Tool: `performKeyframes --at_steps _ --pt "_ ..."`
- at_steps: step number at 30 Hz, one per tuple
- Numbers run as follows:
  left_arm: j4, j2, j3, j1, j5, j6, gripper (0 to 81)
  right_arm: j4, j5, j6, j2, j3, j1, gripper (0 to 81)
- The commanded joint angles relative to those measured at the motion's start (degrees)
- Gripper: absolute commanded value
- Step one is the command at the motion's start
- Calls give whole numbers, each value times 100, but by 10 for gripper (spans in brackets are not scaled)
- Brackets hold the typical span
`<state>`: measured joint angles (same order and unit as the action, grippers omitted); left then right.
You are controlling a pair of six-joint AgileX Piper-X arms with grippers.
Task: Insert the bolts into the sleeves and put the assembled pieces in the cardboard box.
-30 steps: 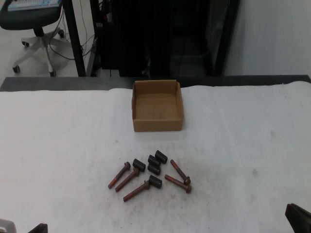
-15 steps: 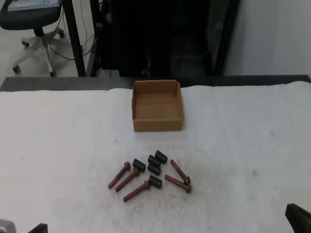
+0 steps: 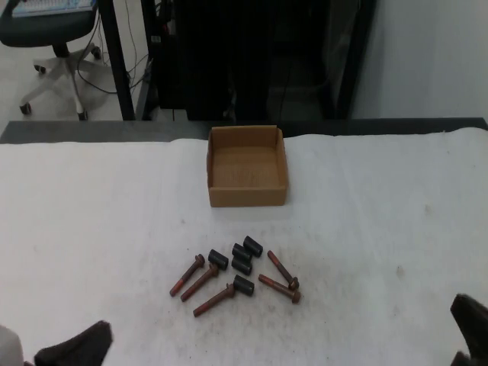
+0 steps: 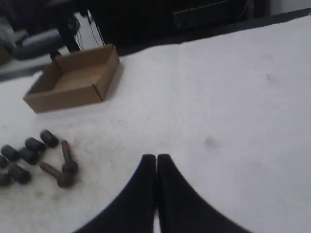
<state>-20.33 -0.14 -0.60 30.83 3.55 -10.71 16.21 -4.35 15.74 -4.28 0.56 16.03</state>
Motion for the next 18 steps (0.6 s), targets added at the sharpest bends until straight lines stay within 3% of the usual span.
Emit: performKeyframes --at_steps 1,7,11,14,18 --pt "537 13 60 3 -1278 -45 3 -635 20 963 51 -56 -2 8" --pt "684 13 60 3 -2336 -277 3 -1561 20 1179 51 -56 -2 8" --pt "1360 13 60 3 -2416 -784 3 -1888 32 1267 51 -56 -2 8" --pt "1859 13 60 3 -2375 -782 3 -2139 952 1280 51 -56 -2 8" --pt "1067 654 390 3 -2373 -640 3 -1621 1925 1302 -171 -56 -2 8"
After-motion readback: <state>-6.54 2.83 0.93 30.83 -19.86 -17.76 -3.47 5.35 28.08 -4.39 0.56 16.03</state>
